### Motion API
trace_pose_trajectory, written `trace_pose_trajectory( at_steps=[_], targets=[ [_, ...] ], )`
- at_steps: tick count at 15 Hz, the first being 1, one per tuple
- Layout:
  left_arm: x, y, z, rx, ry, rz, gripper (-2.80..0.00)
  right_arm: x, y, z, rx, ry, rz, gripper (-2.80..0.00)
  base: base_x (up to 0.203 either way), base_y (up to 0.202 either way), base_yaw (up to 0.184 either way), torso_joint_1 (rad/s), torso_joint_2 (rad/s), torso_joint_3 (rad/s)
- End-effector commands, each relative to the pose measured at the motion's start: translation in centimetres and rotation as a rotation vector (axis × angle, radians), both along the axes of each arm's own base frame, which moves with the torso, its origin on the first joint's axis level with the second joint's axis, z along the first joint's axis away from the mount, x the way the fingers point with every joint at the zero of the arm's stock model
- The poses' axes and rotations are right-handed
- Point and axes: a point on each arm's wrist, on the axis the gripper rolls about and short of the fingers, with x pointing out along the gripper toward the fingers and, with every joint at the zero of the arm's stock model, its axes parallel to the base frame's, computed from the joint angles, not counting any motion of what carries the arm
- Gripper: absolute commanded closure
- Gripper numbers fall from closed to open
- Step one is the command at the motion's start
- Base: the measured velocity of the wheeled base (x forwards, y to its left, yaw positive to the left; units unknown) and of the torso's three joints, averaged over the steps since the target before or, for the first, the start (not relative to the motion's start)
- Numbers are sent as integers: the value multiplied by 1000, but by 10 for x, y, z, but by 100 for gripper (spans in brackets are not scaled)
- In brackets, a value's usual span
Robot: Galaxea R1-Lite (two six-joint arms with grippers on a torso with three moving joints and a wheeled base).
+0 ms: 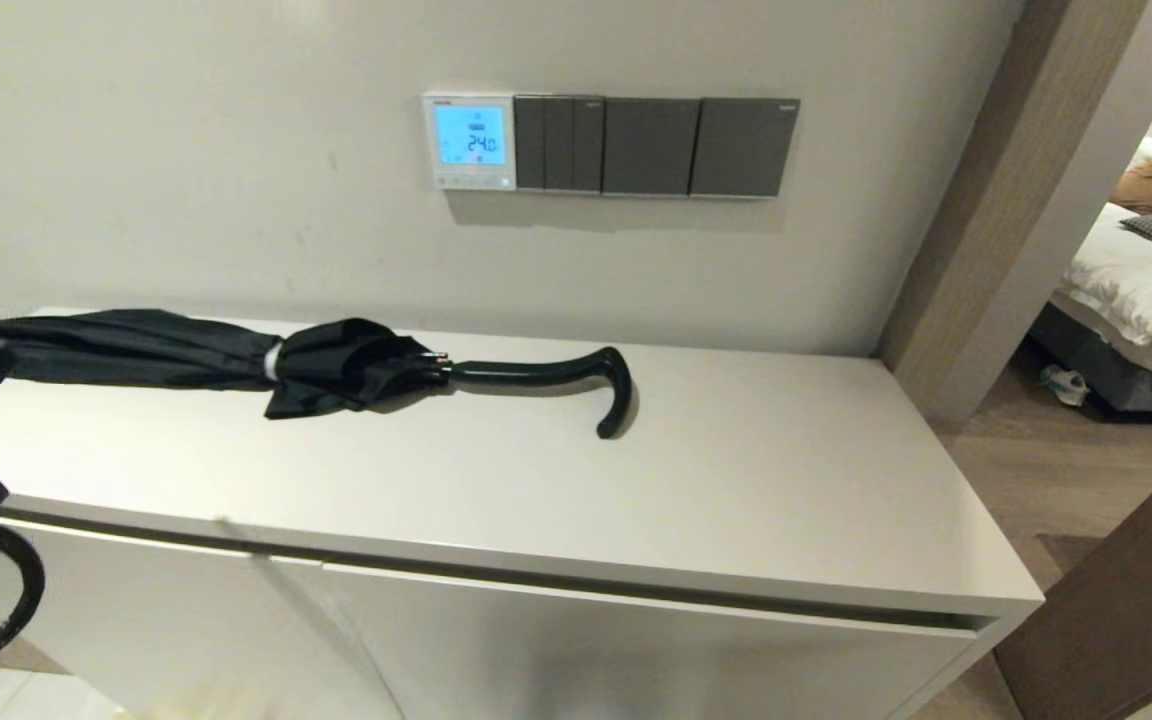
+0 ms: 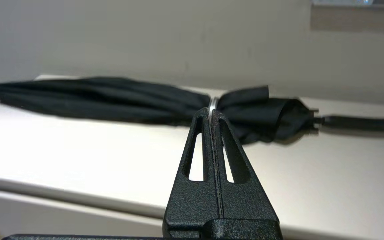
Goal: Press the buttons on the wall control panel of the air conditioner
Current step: Turn off the central air conditioner
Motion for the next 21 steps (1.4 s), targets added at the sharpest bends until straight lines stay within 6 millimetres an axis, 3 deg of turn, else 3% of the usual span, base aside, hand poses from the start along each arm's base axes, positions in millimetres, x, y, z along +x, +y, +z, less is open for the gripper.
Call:
trace_pose_trajectory(
  at_steps=[1,4,6,11,15,21],
  targets=[
    [-35,9,-8,-20,-53,12,0,0,0,-1,0,4,0,0,0,0,0,0,0,0],
    [-79,18,-34,-57,-37,13,0,0,0,-1,0,3,0,0,0,0,0,0,0,0],
    [-95,22,-55,-60,28,14,0,0,0,-1,0,4,0,0,0,0,0,0,0,0],
    [-98,24,-65,-60,76,73,0,0,0,-1,0,3,0,0,0,0,0,0,0,0],
    [-101,26,-82,-62,108,344,0,0,0,-1,0,3,0,0,0,0,0,0,0,0],
    [-103,25,-118,-38,186,294,0,0,0,-1,0,4,0,0,0,0,0,0,0,0]
  ],
)
